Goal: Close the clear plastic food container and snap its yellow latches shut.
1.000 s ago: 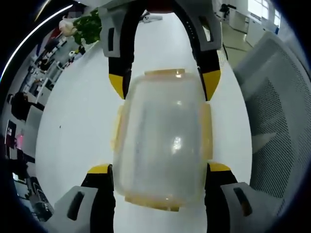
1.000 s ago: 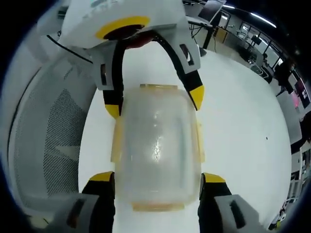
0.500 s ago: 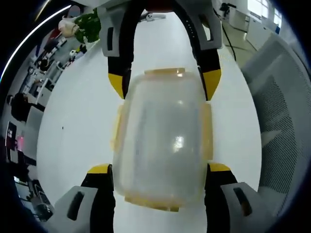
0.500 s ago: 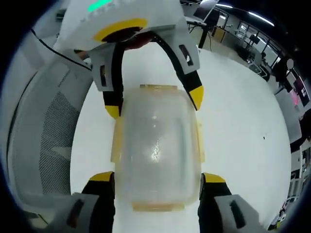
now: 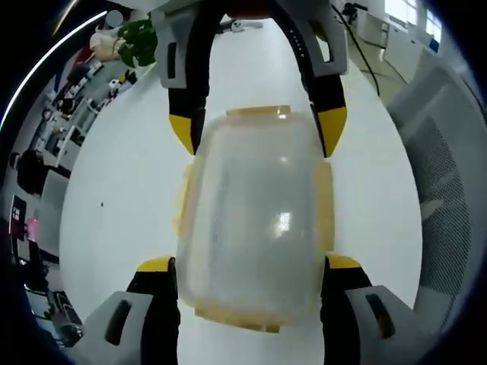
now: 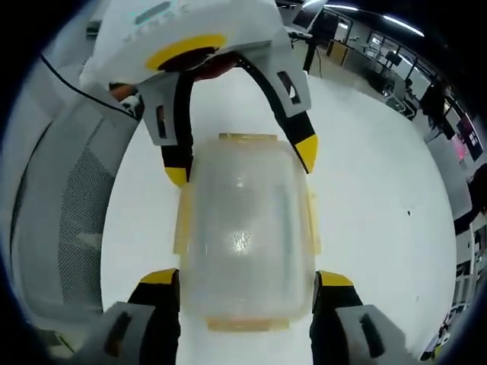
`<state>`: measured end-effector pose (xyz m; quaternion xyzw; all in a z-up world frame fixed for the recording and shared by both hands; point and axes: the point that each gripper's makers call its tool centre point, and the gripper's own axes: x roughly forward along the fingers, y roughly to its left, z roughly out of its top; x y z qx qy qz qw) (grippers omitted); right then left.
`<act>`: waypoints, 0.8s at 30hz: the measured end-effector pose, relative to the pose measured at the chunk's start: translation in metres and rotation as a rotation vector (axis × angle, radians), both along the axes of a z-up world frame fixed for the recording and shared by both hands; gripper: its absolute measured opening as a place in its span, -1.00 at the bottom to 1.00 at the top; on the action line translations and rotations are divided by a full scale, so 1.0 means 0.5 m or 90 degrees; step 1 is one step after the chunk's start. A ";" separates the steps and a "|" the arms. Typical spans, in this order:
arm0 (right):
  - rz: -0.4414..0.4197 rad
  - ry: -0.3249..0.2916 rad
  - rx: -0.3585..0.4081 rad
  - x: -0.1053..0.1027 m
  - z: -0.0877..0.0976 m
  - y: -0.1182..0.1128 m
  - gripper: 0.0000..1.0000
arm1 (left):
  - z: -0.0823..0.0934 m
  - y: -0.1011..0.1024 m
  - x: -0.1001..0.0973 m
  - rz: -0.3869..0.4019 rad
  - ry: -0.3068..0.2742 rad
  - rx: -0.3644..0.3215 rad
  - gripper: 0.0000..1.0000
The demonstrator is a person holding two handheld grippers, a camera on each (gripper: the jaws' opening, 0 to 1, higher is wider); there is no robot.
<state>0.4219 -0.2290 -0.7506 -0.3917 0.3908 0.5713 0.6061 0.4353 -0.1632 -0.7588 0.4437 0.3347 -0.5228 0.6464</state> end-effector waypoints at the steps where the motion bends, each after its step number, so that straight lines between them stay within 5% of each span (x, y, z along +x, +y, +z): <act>1: 0.000 0.000 0.000 0.002 0.000 0.000 0.38 | 0.000 0.000 0.002 0.000 0.000 0.000 0.47; 24: 0.004 0.001 0.012 0.004 0.001 -0.001 0.51 | 0.001 -0.004 0.012 0.006 -0.008 -0.014 0.50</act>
